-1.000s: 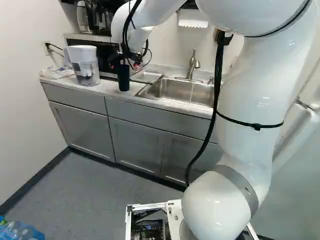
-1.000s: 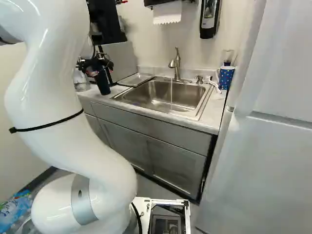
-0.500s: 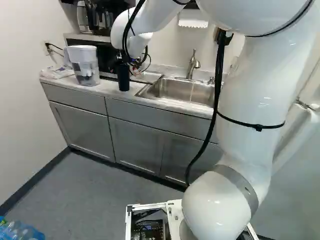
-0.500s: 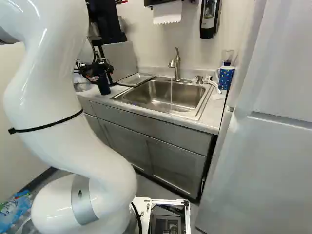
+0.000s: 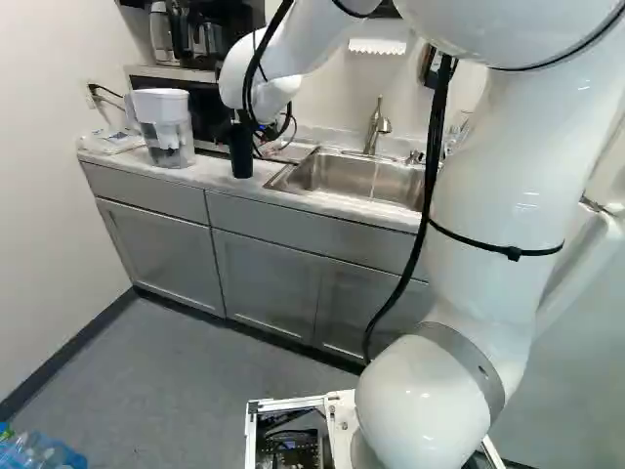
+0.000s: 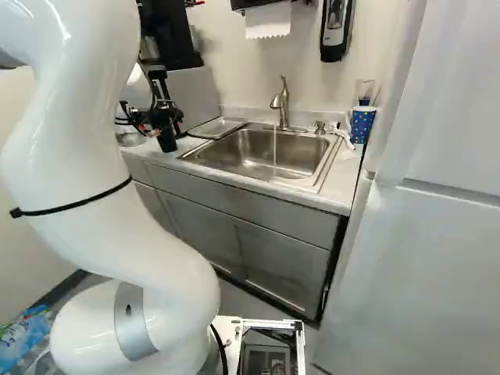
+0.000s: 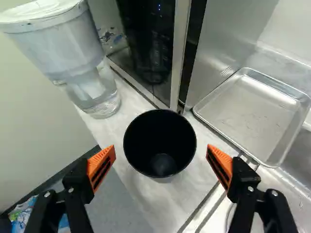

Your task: Rinse the cup and place it in the tray

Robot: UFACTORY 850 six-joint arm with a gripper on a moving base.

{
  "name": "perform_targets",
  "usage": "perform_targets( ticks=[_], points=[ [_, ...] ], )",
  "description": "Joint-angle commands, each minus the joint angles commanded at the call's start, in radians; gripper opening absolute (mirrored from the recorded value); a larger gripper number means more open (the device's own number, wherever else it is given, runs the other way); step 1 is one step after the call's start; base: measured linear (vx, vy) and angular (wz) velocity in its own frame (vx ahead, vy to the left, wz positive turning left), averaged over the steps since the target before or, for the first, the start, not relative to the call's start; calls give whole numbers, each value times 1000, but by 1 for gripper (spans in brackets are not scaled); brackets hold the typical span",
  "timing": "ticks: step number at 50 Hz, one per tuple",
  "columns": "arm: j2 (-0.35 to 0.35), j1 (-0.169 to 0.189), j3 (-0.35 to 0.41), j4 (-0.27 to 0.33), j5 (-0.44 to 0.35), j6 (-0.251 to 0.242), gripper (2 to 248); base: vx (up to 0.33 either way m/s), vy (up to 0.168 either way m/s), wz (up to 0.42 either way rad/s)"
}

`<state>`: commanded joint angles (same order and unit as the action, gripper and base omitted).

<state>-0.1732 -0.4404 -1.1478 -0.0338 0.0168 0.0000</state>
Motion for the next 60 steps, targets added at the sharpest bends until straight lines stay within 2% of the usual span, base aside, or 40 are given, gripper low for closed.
perform_targets(
  ticks=[28,60],
  points=[
    [-21,2,40,0,-100,0,247,0,0,0],
    [-32,-13,100,0,-228,0,247,0,0,0]
  ],
)
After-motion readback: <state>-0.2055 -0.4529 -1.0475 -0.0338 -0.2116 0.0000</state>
